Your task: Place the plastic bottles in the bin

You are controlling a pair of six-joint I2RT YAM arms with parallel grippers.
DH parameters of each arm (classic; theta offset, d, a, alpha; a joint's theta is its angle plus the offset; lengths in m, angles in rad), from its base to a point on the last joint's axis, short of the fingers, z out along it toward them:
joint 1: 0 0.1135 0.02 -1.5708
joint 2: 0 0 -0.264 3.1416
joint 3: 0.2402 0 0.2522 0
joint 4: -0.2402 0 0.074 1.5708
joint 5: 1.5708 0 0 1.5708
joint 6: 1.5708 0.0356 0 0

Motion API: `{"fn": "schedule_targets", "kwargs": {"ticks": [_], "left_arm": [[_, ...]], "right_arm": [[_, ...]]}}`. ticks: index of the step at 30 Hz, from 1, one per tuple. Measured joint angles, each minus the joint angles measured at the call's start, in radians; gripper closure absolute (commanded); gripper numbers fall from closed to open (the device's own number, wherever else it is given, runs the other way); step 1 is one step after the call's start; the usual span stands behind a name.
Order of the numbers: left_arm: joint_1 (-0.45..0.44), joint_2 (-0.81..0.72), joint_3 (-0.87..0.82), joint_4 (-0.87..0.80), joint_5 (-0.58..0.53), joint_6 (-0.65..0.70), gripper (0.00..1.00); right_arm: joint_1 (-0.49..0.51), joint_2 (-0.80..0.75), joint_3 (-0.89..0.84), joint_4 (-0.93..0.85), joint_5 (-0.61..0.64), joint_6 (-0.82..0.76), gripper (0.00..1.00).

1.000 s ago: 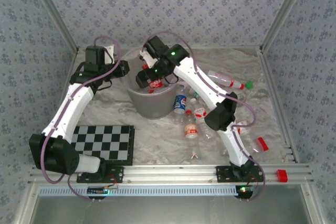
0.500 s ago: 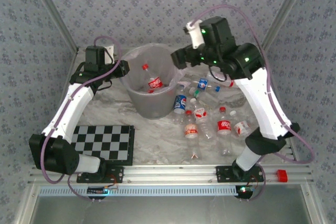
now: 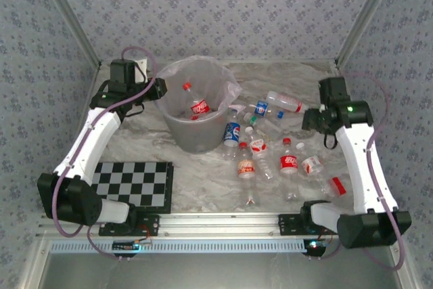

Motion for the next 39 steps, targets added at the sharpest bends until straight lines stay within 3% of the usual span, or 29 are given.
{"fn": "schedule_targets", "kwargs": {"ticks": [4,12,17,28,33,39], "left_arm": [[0.0,0.0,0.0,0.0,0.0,0.001,0.67],[-0.006,0.0,0.0,0.0,0.001,0.001,0.67],[-0.016,-0.004,-0.002,-0.001,0.0,0.001,0.67],[-0.024,-0.009,-0.005,-0.001,0.003,0.008,0.67],[-0.025,-0.011,-0.007,-0.001,0.003,0.008,0.67],[-0.025,-0.011,-0.007,-0.001,0.003,0.008,0.67]], "right_arm": [[-0.116,-0.019,-0.141,-0.018,-0.041,0.037,0.21],[-0.143,0.005,-0.319,0.059,-0.194,0.126,0.0],[-0.142,0.043,-0.453,0.13,-0.226,0.172,0.0],[-0.173,0.079,-0.504,0.291,-0.167,0.255,0.0],[-0.2,0.125,-0.495,0.352,-0.121,0.254,0.08],[-0.187,0.158,-0.467,0.454,-0.15,0.268,0.21]]}}
